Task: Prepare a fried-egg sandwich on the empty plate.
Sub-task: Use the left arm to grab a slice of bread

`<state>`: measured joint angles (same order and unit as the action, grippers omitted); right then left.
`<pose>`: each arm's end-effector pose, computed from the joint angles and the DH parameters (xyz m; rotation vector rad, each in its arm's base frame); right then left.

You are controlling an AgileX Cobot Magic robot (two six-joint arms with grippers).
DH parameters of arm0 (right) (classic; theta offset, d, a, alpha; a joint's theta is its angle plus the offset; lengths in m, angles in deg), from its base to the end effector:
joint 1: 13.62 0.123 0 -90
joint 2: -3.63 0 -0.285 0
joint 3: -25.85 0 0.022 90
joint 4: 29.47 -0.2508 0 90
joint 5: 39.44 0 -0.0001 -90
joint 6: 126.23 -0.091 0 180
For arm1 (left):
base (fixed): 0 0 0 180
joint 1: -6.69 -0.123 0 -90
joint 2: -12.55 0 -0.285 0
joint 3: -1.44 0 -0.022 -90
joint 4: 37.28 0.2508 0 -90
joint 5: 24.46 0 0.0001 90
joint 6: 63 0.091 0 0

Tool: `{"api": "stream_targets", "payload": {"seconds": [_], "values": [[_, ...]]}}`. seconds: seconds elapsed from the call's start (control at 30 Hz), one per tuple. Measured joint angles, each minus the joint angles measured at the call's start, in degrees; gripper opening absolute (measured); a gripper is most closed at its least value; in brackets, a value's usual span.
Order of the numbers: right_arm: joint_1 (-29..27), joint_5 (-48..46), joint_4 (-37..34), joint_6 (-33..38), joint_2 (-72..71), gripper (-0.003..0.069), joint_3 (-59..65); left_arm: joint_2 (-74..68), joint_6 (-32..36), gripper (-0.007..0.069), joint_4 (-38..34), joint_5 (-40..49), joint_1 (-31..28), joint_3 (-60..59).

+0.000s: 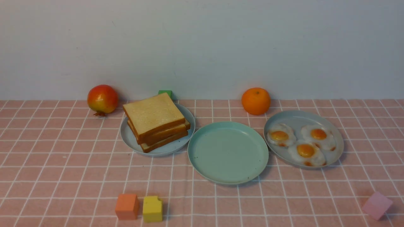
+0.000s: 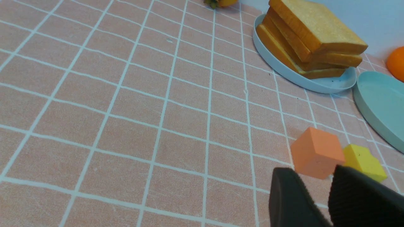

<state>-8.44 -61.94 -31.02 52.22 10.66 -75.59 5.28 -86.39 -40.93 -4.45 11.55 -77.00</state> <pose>0.0517 0.0056 0.1708 -0.0433 1.8873 0.1072 0.0529 -0.0065 0.1751 -0.3399 1.8326 -0.4051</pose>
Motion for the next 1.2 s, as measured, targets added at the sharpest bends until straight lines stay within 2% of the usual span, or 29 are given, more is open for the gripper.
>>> {"api": "stream_targets", "payload": {"seconds": [0.83,1.0,1.1,1.2], "values": [[0.00,0.00,0.00,0.00,0.00,0.0239,0.00,0.00,-0.07,0.0239,-0.15,-0.89,0.00,0.00],[0.00,0.00,0.00,0.00,0.00,0.0239,0.00,0.00,-5.47,0.0239,-10.25,-5.98,0.00,-0.44],[0.00,0.00,0.00,0.00,0.00,0.0239,0.00,0.00,-9.34,0.0239,-20.75,-11.55,0.00,-0.50],[0.00,0.00,0.00,0.00,0.00,0.0239,0.00,0.00,-9.67,0.0239,-24.73,-15.22,0.00,-0.50]]}}
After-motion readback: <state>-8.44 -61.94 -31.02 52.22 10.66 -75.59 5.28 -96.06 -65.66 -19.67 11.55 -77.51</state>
